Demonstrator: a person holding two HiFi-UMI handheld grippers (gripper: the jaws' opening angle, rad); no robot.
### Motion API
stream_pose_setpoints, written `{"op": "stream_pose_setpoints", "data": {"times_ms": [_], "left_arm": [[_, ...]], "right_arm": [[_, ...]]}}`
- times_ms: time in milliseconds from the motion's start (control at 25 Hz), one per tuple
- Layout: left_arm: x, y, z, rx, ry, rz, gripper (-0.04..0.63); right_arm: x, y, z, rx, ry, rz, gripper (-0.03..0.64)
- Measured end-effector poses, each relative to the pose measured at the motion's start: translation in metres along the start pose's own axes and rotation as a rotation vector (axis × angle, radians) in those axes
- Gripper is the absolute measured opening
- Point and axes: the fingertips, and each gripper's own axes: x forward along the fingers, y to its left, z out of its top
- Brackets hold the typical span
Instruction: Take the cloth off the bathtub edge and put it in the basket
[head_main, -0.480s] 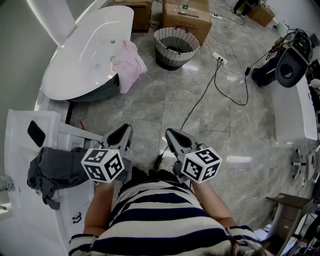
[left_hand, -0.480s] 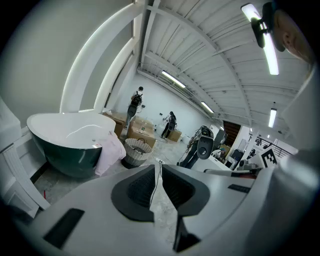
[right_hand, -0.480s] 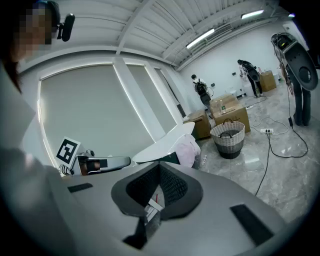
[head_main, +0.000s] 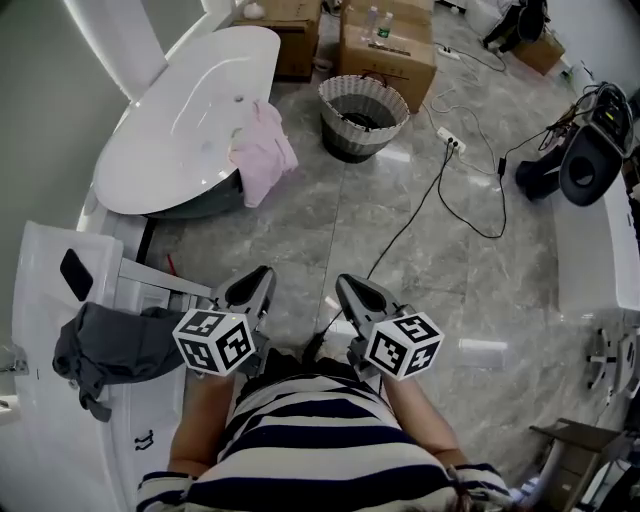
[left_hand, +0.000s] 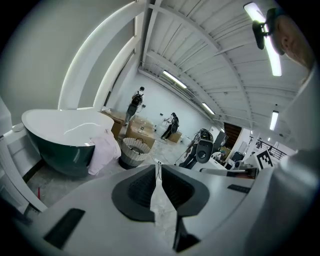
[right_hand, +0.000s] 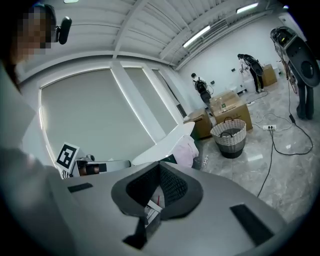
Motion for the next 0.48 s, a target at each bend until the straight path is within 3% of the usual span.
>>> {"op": "stream_pose_setpoints", "data": {"times_ms": [480], "left_arm": [[-0.002, 0.005, -0.002, 0.001, -0.100, 0.088, 0.035]], "right_arm": [[0.006, -0.017, 0.000, -0.012, 0.038, 0.059, 0.026]]}}
